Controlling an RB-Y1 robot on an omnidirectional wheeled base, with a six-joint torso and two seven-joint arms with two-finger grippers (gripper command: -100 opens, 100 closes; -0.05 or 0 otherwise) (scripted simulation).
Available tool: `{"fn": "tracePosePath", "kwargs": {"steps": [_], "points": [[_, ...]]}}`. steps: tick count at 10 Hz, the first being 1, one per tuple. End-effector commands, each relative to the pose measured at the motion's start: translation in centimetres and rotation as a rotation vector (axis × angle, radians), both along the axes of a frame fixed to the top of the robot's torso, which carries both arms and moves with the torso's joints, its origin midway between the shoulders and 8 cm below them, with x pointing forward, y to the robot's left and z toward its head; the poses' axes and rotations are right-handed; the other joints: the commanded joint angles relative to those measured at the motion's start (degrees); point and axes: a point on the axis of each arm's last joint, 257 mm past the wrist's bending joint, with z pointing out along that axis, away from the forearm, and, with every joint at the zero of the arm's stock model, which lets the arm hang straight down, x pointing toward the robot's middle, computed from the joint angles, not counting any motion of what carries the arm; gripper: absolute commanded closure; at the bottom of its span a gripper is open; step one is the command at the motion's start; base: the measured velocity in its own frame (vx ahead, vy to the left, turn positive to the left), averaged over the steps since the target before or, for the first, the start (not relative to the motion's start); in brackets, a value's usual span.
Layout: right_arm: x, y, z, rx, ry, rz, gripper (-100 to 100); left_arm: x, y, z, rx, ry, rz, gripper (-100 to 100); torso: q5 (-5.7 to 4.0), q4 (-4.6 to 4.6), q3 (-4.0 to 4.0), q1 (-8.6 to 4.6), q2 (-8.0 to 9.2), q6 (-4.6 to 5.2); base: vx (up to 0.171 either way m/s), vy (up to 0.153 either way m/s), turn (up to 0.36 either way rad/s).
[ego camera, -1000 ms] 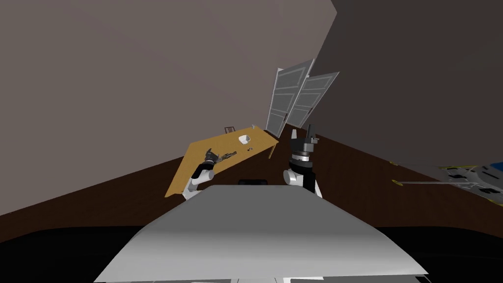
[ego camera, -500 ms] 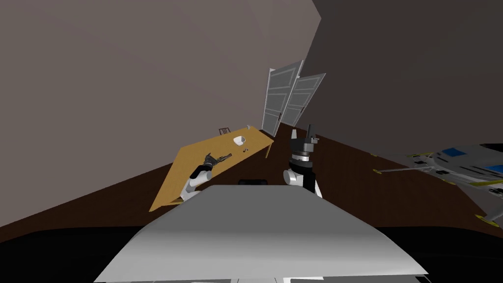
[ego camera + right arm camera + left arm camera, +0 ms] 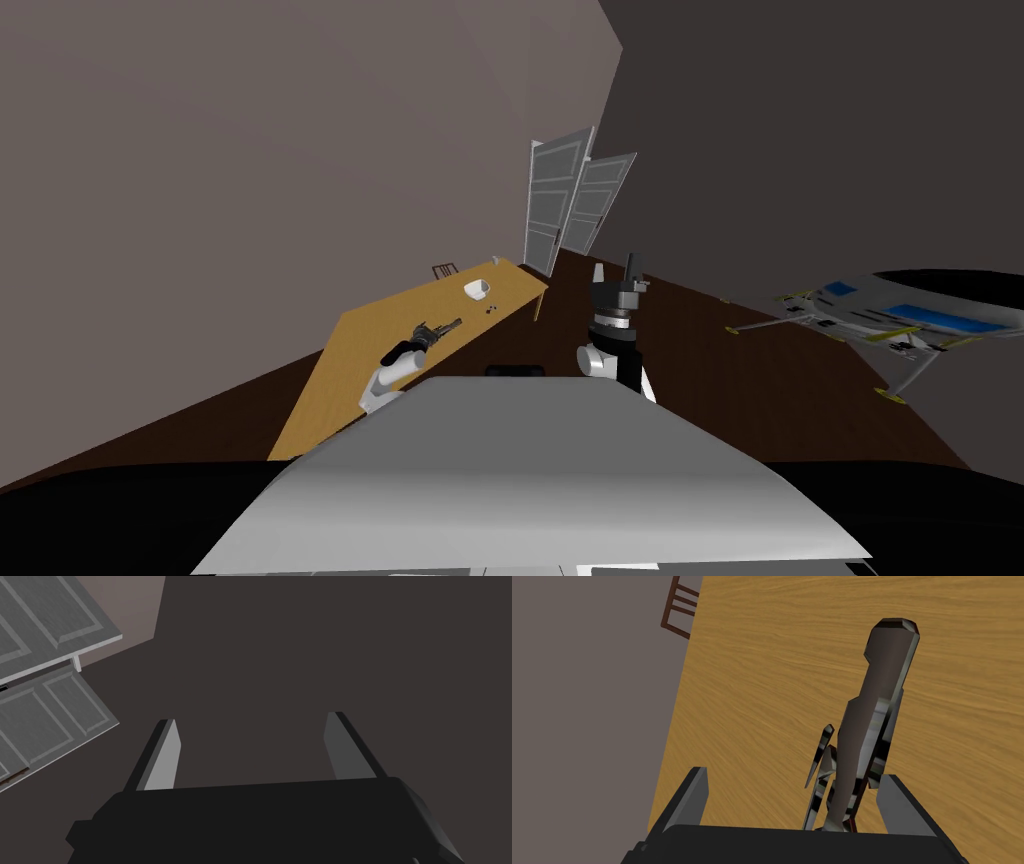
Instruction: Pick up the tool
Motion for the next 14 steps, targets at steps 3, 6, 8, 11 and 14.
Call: {"fn": "tracePosePath", "kwargs": {"steps": [3, 6, 8, 11, 14], "points": [[0.0, 0.0, 0.0, 0.000, 0.000, 0.000, 0, -2.6, 1.6, -3.1, -0.053, 0.101, 0.043, -100, 0.01, 0.00, 0.00, 0.05, 0.01, 0.00, 0.039, -0.024, -0.140], [0.0, 0.0, 0.0, 0.000, 0.000, 0.000, 0, -6.1, 3.6, -6.0, -0.109, 0.209, 0.101, -100, 0.01, 0.01, 0.03, 0.07, 0.06, -0.05, 0.038, -0.021, -0.170], [0.0, 0.0, 0.0, 0.000, 0.000, 0.000, 0, -8.0, 4.4, -7.3, -0.138, 0.265, 0.128, -100, 0.01, 0.00, 0.00, 0.10, -0.01, 0.00, 0.055, -0.006, -0.238], [0.0, 0.0, 0.0, 0.000, 0.000, 0.000, 0, -11.7, 5.9, -9.3, -0.187, 0.360, 0.179, -100, 0.02, 0.01, 0.03, 0.15, 0.06, -0.05, 0.040, 0.001, -0.157], [0.0, 0.0, 0.0, 0.000, 0.000, 0.000, 0, -15.2, 7.1, -10.8, -0.231, 0.441, 0.224, -100, 0.04, -0.01, -0.01, 0.21, -0.01, -0.04, 0.053, 0.020, -0.216]]}}
